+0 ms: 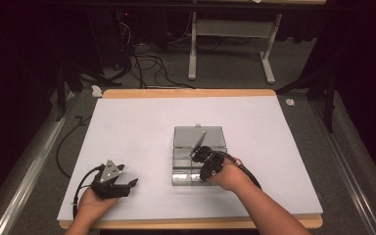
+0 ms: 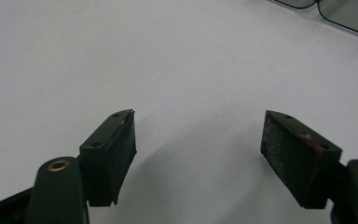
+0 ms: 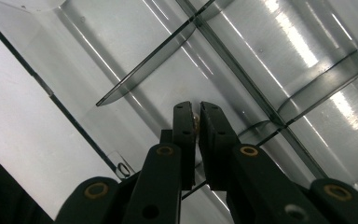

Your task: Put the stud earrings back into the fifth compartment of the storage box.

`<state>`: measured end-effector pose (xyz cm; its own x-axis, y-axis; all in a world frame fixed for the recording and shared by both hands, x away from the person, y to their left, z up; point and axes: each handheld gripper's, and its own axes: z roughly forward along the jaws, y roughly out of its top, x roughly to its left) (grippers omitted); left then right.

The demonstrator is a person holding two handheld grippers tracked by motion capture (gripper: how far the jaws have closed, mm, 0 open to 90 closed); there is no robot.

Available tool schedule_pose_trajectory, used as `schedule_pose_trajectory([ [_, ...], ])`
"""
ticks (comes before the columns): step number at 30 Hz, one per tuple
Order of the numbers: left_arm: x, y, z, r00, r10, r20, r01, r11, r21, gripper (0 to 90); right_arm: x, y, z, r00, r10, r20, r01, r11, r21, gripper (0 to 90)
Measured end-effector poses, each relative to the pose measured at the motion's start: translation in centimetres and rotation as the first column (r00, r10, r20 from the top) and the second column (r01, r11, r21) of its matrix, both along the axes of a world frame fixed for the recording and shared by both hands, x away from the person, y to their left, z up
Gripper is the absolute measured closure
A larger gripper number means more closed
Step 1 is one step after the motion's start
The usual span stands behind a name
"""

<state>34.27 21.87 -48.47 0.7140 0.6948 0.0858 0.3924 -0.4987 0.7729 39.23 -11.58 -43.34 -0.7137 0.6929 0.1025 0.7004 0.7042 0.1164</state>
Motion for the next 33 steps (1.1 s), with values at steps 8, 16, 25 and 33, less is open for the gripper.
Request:
schedule_pose_trajectory([
  [8, 0.0, 0.0, 0.0, 1.0000, 0.000, 0.002, 0.000, 1.0000, -0.001, 27.2, 0.0, -0.3, 0.9, 0.9998, -0.010, 0.016, 0.010, 1.000, 0.004, 84.4],
  [16, 0.0, 0.0, 0.0, 1.0000, 0.001, 0.003, -0.001, 1.0000, -0.003, 27.2, 0.2, -1.3, 2.5, 0.9986, -0.014, 0.051, 0.012, 1.000, 0.023, 83.8],
  [25, 0.0, 0.0, 0.0, 1.0000, 0.001, 0.003, -0.001, 1.0000, -0.003, 27.2, 0.2, -3.8, 4.2, 0.9922, -0.094, 0.082, 0.092, 0.995, 0.035, 80.9],
  [33, 0.0, 0.1, 0.0, 1.0000, 0.000, -0.003, 0.000, 1.0000, -0.009, 27.2, 0.1, -7.6, 4.6, 0.9793, -0.168, 0.113, 0.165, 0.986, 0.037, 78.9],
])
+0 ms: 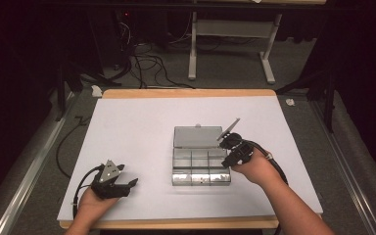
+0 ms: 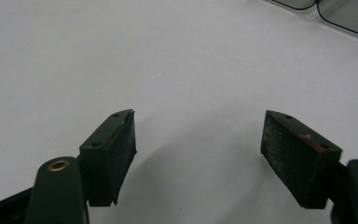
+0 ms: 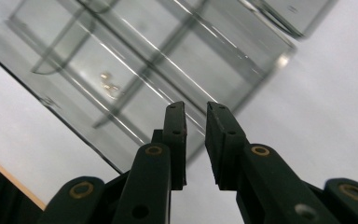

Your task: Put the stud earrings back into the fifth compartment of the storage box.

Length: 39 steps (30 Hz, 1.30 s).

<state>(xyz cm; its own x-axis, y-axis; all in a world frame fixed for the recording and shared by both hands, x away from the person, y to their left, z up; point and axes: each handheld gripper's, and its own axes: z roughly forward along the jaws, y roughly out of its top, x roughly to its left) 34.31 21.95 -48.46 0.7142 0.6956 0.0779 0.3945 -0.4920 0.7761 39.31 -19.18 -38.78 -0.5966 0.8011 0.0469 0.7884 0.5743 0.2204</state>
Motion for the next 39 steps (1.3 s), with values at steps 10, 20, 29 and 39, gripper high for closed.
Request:
schedule_pose_trajectory([
  [10, 0.0, 0.2, 0.0, 1.0000, 0.002, 0.002, -0.002, 0.9997, -0.024, 27.1, -0.7, -5.1, -0.1, 0.9945, -0.101, 0.026, 0.101, 0.995, -0.004, 76.6],
  [20, 0.0, 0.3, 0.1, 1.0000, -0.001, 0.001, 0.001, 0.9998, -0.022, 27.2, -1.9, -9.5, -1.7, 0.9814, -0.191, 0.022, 0.191, 0.981, -0.018, 74.4],
  [29, 0.0, 0.3, 0.1, 1.0000, 0.002, 0.005, -0.002, 0.9997, -0.023, 27.2, -2.8, -10.7, -2.9, 0.9759, -0.215, 0.035, 0.215, 0.976, 0.020, 69.1],
  [39, 0.0, 0.3, 0.1, 1.0000, 0.000, 0.003, 0.000, 0.9997, -0.023, 27.2, -4.0, -10.3, -4.7, 0.9373, -0.260, 0.232, 0.237, 0.964, 0.123, 54.5],
])
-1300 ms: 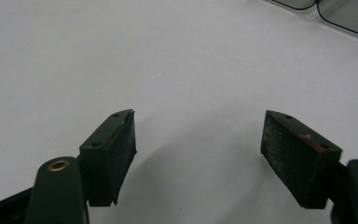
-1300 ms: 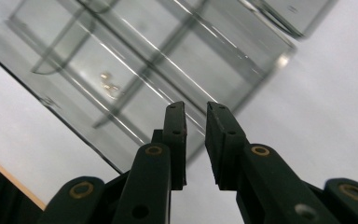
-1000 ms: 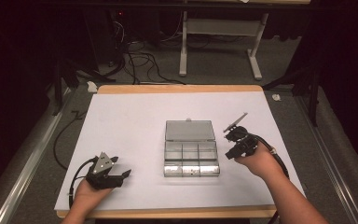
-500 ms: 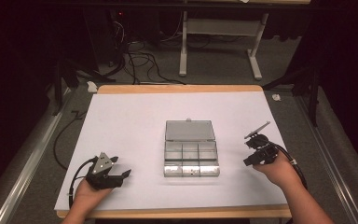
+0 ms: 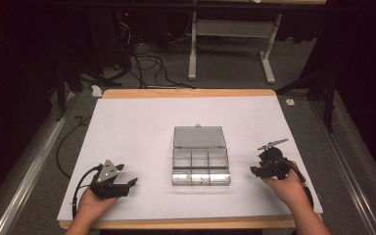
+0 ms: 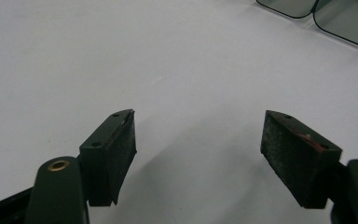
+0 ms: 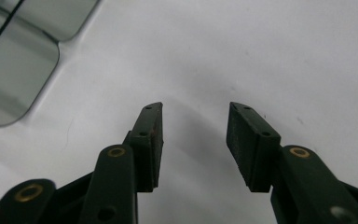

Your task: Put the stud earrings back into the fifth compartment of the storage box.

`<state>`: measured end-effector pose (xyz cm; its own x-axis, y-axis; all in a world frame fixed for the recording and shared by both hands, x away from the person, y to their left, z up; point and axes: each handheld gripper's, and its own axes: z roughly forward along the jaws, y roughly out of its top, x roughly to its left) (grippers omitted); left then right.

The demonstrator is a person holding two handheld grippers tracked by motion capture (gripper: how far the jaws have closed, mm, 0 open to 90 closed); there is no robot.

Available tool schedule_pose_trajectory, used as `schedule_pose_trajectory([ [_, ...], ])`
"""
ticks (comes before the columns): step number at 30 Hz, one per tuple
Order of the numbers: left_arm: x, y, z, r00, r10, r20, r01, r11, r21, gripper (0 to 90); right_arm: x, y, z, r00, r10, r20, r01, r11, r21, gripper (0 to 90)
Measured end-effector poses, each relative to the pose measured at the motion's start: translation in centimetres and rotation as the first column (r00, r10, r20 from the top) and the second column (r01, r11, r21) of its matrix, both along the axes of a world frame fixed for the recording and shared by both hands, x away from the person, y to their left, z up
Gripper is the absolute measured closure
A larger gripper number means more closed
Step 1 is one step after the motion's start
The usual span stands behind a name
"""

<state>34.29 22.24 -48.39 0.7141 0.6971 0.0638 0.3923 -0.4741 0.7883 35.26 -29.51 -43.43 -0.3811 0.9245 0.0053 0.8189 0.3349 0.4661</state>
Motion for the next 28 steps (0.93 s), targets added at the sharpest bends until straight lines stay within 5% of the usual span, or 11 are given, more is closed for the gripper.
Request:
schedule_pose_trajectory([
  [3, 0.0, 0.0, 0.0, 1.0000, 0.002, 0.000, -0.002, 1.0000, 0.000, 27.2, -0.6, -0.2, -0.8, 0.9951, -0.032, 0.094, 0.025, 0.997, 0.073, 51.9],
  [4, 0.0, 0.0, 0.0, 1.0000, 0.002, 0.000, -0.002, 1.0000, 0.000, 27.2, -0.6, -0.2, -0.8, 0.9951, -0.032, 0.094, 0.025, 0.997, 0.073, 51.9],
  [5, 0.0, 0.0, 0.0, 1.0000, 0.003, 0.001, -0.003, 1.0000, 0.002, 27.2, -1.2, -0.1, -1.2, 0.9867, -0.052, 0.154, 0.039, 0.995, 0.087, 49.8],
  [10, 0.0, 0.0, 0.0, 0.9999, 0.009, 0.005, -0.009, 1.0000, 0.003, 27.2, -2.1, 0.0, -2.0, 0.9670, -0.076, 0.243, 0.052, 0.993, 0.104, 46.1],
  [11, 0.0, -0.1, 0.0, 0.9998, 0.017, 0.009, -0.017, 0.9998, 0.006, 27.2, -3.2, -0.2, -2.8, 0.9390, -0.110, 0.326, 0.072, 0.989, 0.127, 46.8],
  [15, 0.0, -0.2, -0.1, 0.9998, 0.018, 0.008, -0.019, 0.9996, 0.021, 27.2, -4.0, -0.6, -3.0, 0.9297, -0.125, 0.347, 0.081, 0.987, 0.139, 40.9],
  [16, 0.0, -0.2, -0.1, 0.9997, 0.022, 0.005, -0.022, 0.9996, 0.019, 27.2, -4.3, -1.1, -3.2, 0.9207, -0.150, 0.361, 0.096, 0.982, 0.163, 40.0],
  [28, 0.1, -0.2, -0.1, 0.9997, 0.023, 0.000, -0.023, 0.9996, 0.013, 25.5, -4.0, -2.0, -3.2, 0.9136, -0.184, 0.363, 0.128, 0.976, 0.174, 36.2],
])
